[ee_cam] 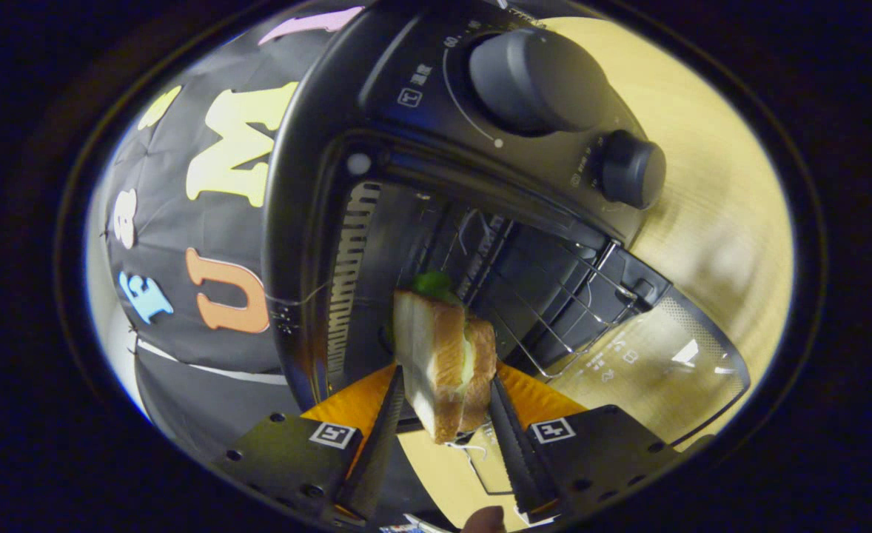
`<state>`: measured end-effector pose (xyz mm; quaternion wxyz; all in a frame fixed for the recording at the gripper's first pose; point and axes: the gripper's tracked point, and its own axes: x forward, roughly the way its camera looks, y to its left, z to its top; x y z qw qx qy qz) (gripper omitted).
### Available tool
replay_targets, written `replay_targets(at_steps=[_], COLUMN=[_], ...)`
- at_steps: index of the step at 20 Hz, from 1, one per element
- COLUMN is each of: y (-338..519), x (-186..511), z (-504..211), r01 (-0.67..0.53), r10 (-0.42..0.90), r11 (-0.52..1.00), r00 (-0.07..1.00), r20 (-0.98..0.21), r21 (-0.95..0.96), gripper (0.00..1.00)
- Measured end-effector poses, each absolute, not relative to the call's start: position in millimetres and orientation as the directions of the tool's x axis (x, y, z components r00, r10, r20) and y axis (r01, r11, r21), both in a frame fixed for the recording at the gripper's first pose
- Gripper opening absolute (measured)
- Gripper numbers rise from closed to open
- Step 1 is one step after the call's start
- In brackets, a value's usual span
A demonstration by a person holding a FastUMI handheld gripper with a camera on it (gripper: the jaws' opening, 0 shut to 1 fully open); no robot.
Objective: Open the toaster oven, put the food inside, and close the toaster oven door.
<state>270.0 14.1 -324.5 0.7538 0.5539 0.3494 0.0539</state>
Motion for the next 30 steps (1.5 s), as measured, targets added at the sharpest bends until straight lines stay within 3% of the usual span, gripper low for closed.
replay_targets(at_steps=[9,16,24,30], y=[17.9,19.5,20.9,20.2], x=[241.1,203.6,128.5,84.6], z=[-328.3,-304.9,-267.7,-269.1], r01=[0.272,0.072,-0.145,-0.145], r10=[0.493,0.48,0.35,0.255], r11=[0.562,0.759,0.929,0.966], r00=[0.648,0.609,0.649,0.673], r20=[-0.58,-0.631,-0.675,-0.694], r21=[0.781,0.647,0.341,0.214], gripper=[0.77,0.79,0.79,0.79])
